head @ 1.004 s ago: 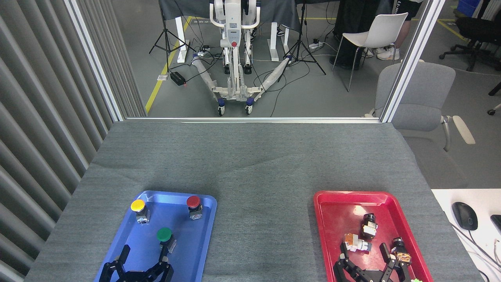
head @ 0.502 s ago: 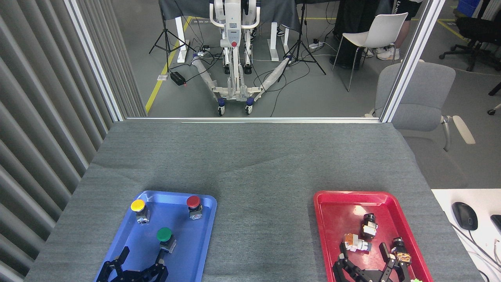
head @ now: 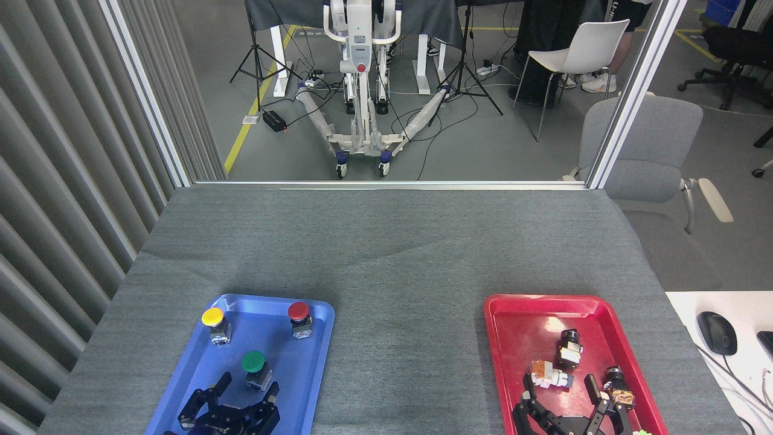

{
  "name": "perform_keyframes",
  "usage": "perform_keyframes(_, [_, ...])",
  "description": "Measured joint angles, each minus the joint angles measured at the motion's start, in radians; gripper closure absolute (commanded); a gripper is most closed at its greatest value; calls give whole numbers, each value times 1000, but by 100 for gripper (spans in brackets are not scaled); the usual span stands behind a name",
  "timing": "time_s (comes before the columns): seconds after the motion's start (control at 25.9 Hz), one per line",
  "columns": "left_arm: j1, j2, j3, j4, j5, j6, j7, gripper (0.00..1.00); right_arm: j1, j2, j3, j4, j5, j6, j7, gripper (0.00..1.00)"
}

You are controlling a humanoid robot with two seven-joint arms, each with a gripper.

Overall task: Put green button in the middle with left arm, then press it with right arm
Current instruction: 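Carry the green button with the left gripper to the table middle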

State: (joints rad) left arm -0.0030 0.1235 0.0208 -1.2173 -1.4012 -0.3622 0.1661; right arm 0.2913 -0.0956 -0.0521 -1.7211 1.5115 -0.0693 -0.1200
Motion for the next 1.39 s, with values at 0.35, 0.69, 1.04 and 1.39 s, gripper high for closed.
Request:
perform_keyframes(0.35, [-37,5,-37,58,-1,7,3,50,0,4,0,0,2,0,-3,0])
perform_keyframes(0.69, [-50,18,-66,88,-9,-6,35,100,0,6,0,0,4,0,-1,0])
perform_keyframes(1.04, [-180,69,-413,16,-13,-14,129,100,0,6,0,0,7,0,0,0])
perform_keyframes(1.39, [-297,-81,-604,147,-106,4,81,100,0,4,0,0,7,1,0,0])
